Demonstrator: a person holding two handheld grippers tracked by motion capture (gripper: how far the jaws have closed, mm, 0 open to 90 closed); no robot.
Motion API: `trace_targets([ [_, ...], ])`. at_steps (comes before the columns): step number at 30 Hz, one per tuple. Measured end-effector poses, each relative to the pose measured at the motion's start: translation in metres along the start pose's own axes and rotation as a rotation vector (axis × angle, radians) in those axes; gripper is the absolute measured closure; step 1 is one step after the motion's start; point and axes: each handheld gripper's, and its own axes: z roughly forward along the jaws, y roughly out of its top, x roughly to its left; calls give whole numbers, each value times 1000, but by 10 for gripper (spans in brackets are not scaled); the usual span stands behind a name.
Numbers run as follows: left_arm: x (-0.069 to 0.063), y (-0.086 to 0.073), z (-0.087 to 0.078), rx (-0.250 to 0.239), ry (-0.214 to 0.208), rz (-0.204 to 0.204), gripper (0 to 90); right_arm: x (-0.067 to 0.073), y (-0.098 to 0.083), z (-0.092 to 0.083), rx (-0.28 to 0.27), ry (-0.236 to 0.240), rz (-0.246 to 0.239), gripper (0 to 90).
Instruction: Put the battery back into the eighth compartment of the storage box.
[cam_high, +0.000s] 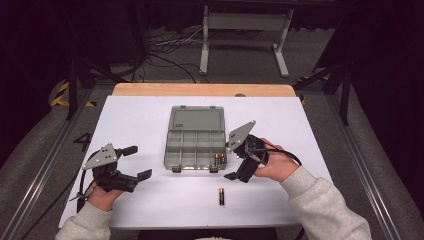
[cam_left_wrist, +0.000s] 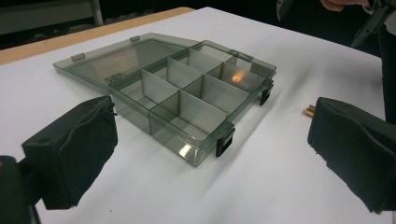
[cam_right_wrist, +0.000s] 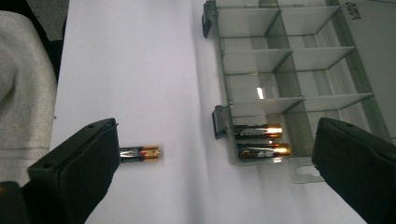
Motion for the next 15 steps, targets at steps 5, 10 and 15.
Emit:
trace_targets([
  [5, 0, 0, 1, 1, -2, 4, 22, 8, -7, 6, 8, 13, 8, 17],
  [10, 0, 0, 0, 0, -2, 4, 22, 13, -11, 13, 22, 29, 9, 17],
  [15, -1, 0, 1, 1, -3, 5, 22, 19, -15, 20, 37, 43, 13, 16],
])
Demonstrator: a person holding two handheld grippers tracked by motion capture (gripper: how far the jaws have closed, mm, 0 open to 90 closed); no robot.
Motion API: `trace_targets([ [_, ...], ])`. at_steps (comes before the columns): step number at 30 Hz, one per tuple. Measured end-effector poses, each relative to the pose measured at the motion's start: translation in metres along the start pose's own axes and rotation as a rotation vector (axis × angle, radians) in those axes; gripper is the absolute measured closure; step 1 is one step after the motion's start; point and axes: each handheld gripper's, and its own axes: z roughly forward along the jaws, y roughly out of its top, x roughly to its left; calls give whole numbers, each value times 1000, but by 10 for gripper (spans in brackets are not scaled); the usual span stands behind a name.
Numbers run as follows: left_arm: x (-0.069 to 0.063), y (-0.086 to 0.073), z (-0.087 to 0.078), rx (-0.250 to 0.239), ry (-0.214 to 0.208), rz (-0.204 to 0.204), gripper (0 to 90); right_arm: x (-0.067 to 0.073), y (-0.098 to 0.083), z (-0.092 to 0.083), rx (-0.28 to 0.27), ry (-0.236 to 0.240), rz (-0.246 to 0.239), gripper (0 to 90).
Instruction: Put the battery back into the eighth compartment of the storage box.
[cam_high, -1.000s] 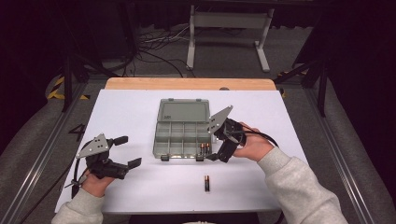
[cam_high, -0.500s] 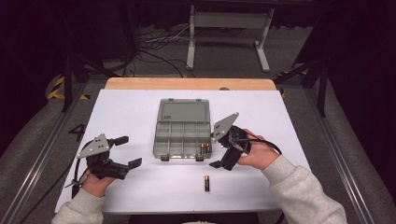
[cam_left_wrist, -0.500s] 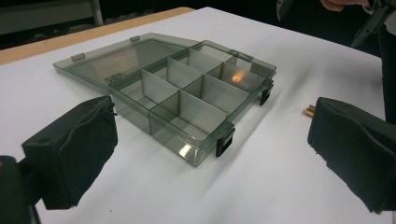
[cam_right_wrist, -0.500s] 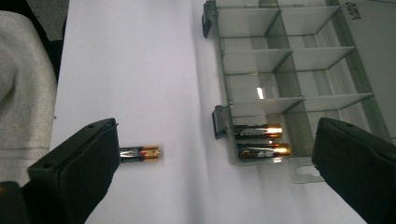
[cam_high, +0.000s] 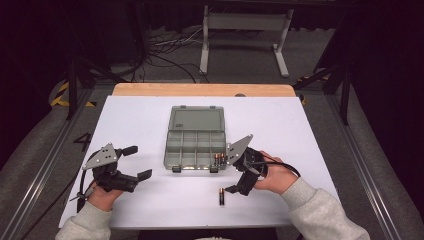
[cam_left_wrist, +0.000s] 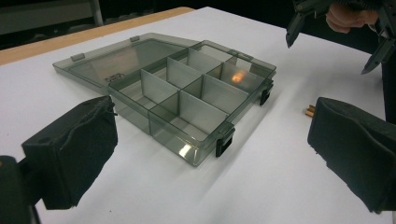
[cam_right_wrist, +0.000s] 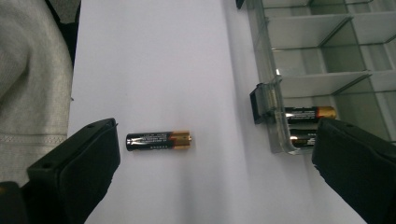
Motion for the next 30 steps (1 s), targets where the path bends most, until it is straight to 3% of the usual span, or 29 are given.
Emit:
trace_targets([
  [30, 0, 0, -1, 1, 1, -3, 22, 19, -15, 43, 81, 99, 12, 14],
])
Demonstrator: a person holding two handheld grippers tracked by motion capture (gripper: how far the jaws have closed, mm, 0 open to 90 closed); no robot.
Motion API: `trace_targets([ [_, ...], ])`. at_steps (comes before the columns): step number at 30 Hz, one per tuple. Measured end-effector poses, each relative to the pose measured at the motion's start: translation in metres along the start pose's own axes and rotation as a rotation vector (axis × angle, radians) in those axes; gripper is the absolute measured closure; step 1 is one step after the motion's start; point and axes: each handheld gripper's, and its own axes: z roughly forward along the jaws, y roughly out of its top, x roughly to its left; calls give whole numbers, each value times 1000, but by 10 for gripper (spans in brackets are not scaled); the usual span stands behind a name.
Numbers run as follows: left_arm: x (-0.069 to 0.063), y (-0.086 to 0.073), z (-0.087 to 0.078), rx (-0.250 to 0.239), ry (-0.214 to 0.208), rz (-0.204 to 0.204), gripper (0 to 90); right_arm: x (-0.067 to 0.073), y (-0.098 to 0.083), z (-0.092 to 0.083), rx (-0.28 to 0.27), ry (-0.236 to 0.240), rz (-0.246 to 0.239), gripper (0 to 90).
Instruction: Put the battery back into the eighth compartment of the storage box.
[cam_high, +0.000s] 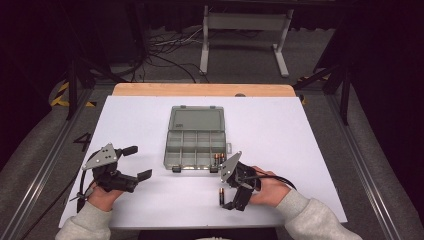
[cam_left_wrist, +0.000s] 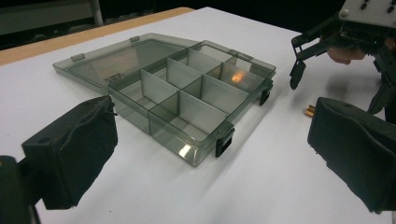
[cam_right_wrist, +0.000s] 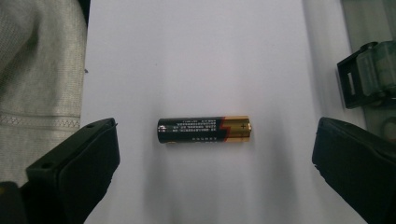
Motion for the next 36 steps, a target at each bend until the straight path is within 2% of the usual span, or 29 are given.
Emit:
trace_targets([
  [7, 0, 0, 0, -1, 0, 0, 22, 2, -1, 8, 9, 15, -3, 14],
  [13, 0, 0, 0, 0, 0, 0, 22, 4, 0, 12, 12, 6, -9, 32],
  [21, 0, 0, 0, 0, 0, 0, 22, 7, 1, 12, 12, -17, -28, 135],
  [24, 0, 0, 0, -1, 0, -1, 22, 9, 2, 12, 12, -26, -40, 221],
  [36, 0, 0, 0, 0, 0, -1, 22, 11, 3, 12, 22, -51, -65, 370],
])
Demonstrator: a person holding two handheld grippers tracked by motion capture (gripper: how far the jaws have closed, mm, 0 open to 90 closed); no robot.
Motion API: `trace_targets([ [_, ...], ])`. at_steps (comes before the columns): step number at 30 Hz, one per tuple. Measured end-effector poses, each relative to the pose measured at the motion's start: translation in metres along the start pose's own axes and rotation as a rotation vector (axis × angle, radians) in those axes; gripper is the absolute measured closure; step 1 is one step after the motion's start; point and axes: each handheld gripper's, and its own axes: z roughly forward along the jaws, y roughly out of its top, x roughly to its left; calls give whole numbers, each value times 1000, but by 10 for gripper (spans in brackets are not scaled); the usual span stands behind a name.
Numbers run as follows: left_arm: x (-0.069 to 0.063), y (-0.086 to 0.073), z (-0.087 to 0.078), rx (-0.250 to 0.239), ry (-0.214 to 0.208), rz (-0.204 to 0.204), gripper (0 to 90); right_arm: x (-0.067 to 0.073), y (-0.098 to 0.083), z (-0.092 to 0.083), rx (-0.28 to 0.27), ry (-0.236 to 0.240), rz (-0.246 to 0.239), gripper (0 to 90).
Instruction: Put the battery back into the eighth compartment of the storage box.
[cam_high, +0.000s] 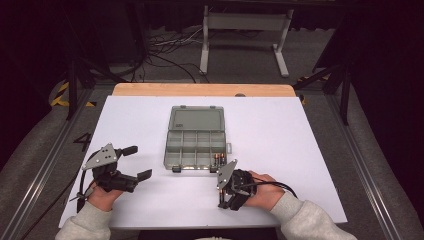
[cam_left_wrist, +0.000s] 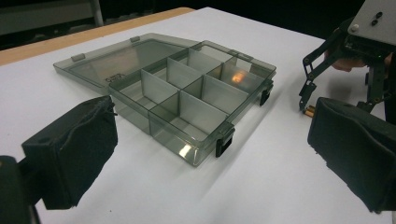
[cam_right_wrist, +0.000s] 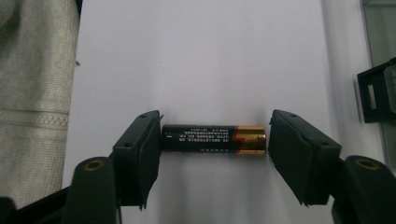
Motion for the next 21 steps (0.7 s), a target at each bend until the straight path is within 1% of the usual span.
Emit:
trace_targets([
  [2, 0, 0, 0, 1, 0, 0, 21, 0, 0, 0, -2, 3, -6, 403],
  [13, 0, 0, 0, 0, 0, 0, 22, 1, 2, -2, 2, 0, -20, 415],
  [21, 0, 0, 0, -1, 1, 1, 22, 0, 7, -13, -9, 0, -30, 416],
])
